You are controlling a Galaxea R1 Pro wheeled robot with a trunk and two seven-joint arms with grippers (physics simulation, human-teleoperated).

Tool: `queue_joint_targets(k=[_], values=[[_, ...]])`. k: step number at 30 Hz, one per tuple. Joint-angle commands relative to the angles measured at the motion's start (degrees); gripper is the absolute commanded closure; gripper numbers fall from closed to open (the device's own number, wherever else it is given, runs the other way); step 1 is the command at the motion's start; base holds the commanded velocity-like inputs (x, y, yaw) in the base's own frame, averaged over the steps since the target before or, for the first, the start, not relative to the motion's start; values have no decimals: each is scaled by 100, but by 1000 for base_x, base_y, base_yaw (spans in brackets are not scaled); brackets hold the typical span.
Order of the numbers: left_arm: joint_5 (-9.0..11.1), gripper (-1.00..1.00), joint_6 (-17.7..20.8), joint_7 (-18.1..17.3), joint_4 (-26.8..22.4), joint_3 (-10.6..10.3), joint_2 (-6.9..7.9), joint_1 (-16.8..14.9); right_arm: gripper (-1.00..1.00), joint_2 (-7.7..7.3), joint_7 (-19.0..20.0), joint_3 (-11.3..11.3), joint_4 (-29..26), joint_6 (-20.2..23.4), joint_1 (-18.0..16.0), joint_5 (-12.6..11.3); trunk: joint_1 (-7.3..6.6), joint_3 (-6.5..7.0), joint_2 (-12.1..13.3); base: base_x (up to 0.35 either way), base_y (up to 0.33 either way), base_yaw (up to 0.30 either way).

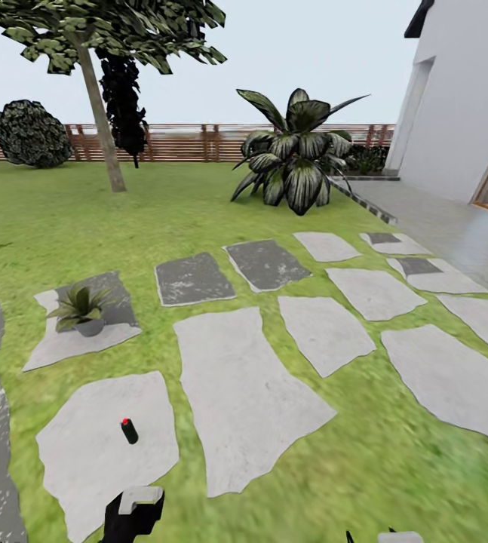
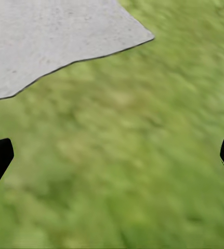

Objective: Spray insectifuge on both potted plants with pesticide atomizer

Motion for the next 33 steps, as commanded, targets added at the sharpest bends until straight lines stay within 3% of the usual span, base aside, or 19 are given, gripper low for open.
queue_joint_targets(k=[1, 11, 33], values=[[-1, -100, -18, 2, 4, -1, -1, -3, -100, -1, 1, 2, 3, -19, -2, 2, 1, -5, -2, 230, -177, 268], [-1, -100, -18, 1, 4, -1, -4, -2, -100, 1, 6, 2, 3, -17, -2, 2, 1, -5, -2, 230, -183, 258], [-2, -100, -18, 2, 4, -1, -4, -3, -100, -4, 10, 2, 3, -17, -2, 1, 1, -5, -2, 230, -199, 10]])
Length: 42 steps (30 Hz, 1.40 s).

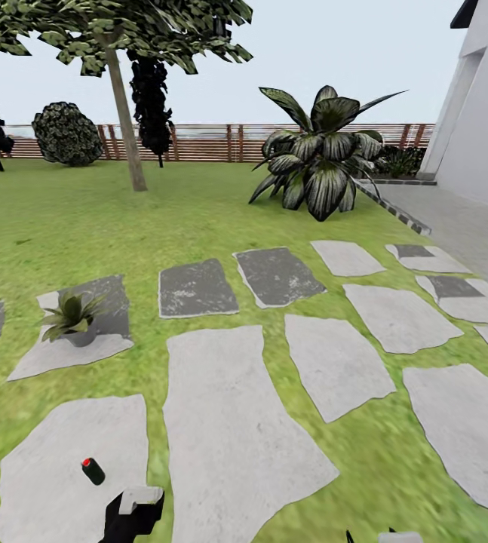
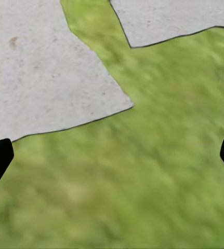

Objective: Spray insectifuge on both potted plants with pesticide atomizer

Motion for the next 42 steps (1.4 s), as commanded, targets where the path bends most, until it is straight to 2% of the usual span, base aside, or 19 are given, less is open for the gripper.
queue_joint_targets(k=[1, 23, 42], values=[[-1, -100, -17, 2, 2, -1, 1, -2, -100, 1, 2, 2, 5, -19, -3, 2, 1, -5, -2, 230, -199, 0], [-1, -100, -9, 2, 2, -1, 3, -3, -100, 1, -1, 2, 5, -19, -3, 3, 1, -5, -2, 230, -199, 8], [-1, -100, -19, 2, 2, -1, 4, -2, -100, 2, -4, 2, 5, -17, -3, 3, 1, -5, -2, 230, -200, 249]])
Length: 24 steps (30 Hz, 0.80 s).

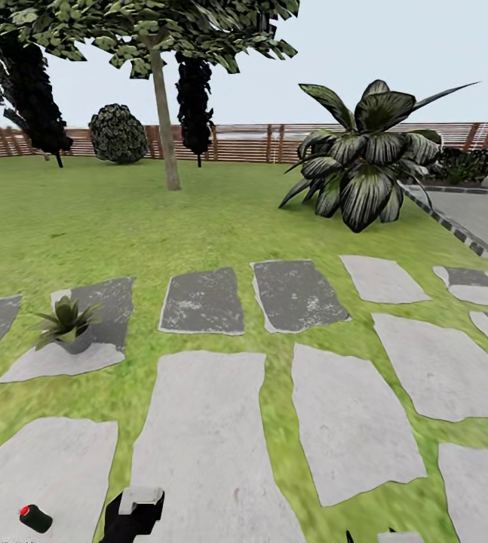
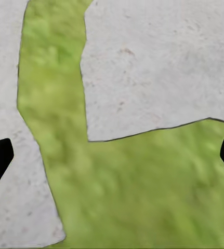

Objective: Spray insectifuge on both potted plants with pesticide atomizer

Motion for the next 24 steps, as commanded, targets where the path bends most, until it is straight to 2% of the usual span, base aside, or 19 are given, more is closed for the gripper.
queue_joint_targets(k=[1, 24], values=[[-1, -100, -19, 2, 4, -1, -1, -5, -100, 0, 2, 2, 4, -17, -2, 2, 1, -5, -2, 230, -199, 277], [1, -100, -28, 2, 2, -1, 3, -4, -100, 1, 1, 2, 4, -18, -2, 2, 1, -5, -2, 202, -215, 277]])
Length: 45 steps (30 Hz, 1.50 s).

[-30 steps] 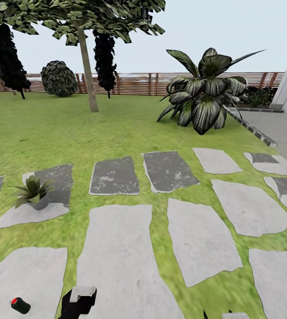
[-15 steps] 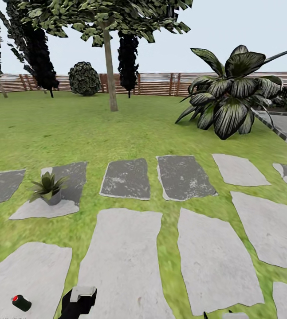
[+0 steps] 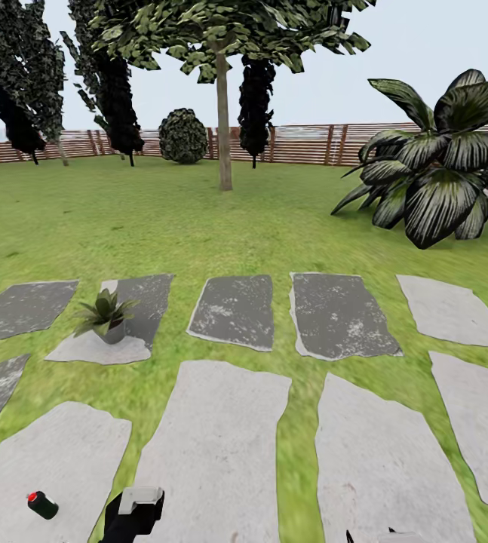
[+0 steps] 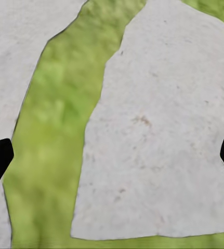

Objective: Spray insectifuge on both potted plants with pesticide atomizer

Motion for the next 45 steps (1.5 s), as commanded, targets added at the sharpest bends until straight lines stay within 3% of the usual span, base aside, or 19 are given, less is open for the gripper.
queue_joint_targets(k=[1, 17, 45], values=[[-1, -100, -19, 2, 4, -1, 1, -4, -100, -1, 2, 2, 4, -17, -3, 2, 1, -5, -2, 181, -225, 277], [14, -100, -22, 2, -3, -1, 4, -4, -100, -6, 0, 2, 4, -18, -2, 2, 1, -5, -2, 139, -186, 277], [1, -100, -32, 10, -3, 8, -1, -5, -100, -4, 0, 2, 4, -16, -2, 2, 1, -5, -2, 49, -52, 278]])
